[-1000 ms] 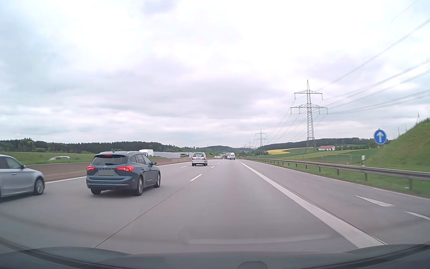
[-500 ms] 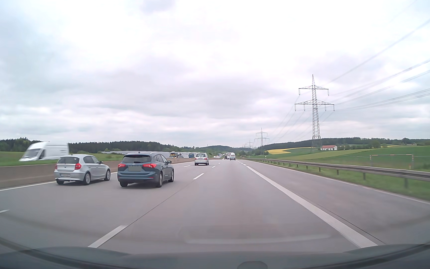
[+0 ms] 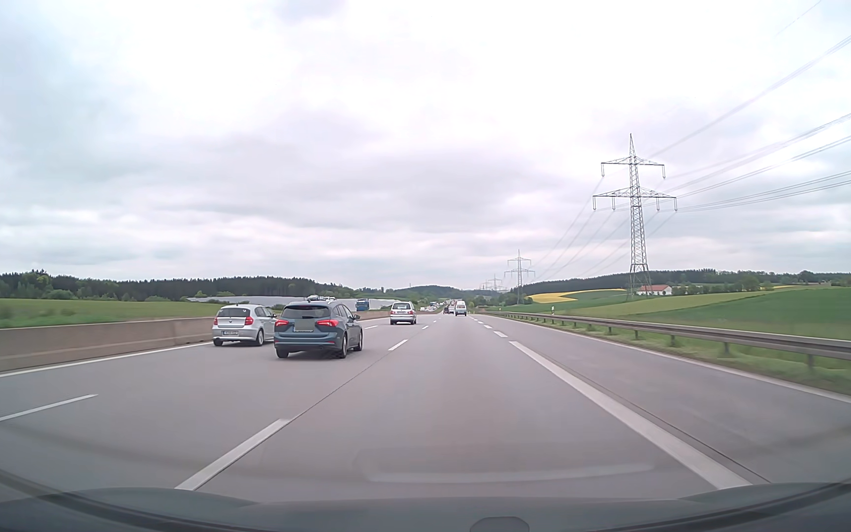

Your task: Follow the waypoints while adhering to traffic rules and regulations

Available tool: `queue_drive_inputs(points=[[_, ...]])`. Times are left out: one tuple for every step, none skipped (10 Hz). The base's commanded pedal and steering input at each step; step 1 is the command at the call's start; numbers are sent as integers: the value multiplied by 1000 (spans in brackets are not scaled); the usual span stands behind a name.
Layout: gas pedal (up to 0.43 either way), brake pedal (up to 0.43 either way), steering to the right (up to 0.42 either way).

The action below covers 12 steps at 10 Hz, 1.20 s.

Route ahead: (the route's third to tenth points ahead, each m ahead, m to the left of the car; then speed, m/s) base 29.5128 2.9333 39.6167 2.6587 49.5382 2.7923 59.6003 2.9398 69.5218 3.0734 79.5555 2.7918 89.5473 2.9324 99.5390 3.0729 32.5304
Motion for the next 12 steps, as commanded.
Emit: queue_drive_inputs(points=[[39, 0, 0], [39, 0, 0], [39, 0, 0], [39, 0, -1], [39, 0, 0], [39, 0, 0], [39, 0, 0], [39, 0, 0], [39, 0, 0], [39, 0, 0], [39, 0, 0], [39, 0, 0]])
